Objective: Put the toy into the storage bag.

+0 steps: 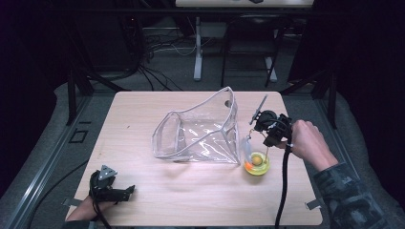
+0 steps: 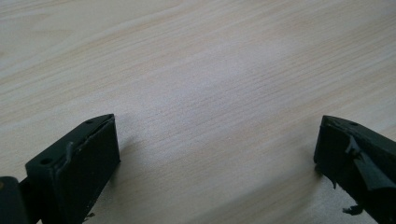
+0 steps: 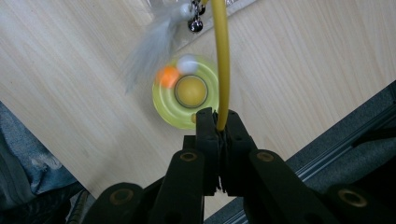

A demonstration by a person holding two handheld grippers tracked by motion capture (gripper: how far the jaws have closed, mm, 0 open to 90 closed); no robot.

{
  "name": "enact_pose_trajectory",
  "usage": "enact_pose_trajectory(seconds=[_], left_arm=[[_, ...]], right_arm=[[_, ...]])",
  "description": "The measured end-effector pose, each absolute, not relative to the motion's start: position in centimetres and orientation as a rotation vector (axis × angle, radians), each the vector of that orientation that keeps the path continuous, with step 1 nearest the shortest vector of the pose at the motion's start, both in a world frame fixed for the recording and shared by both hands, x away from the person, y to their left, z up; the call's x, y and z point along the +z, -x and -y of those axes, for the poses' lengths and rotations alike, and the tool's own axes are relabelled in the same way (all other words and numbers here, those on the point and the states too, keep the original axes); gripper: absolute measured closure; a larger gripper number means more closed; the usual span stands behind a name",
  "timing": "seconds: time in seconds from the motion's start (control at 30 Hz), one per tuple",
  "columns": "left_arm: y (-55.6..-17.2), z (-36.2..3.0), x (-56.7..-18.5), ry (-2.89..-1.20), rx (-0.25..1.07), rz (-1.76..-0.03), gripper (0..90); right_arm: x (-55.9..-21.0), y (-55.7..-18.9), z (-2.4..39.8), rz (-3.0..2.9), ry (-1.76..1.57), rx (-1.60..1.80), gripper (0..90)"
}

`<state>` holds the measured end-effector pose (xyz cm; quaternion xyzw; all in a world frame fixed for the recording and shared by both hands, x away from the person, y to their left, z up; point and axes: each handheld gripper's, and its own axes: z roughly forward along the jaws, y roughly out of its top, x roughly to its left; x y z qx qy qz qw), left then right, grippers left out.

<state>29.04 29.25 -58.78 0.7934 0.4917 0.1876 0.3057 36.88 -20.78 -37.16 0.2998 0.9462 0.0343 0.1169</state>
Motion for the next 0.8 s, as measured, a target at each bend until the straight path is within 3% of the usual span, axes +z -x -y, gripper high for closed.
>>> enact_pose_trajectory(seconds=[0.8], left_arm=[[-29.0, -29.3, -58.7, -2.105, 0.490, -1.299, 0.1]], right_arm=[[-35.0, -37.1, 21.3, -2.744, -0.893, 0.094, 88.1]])
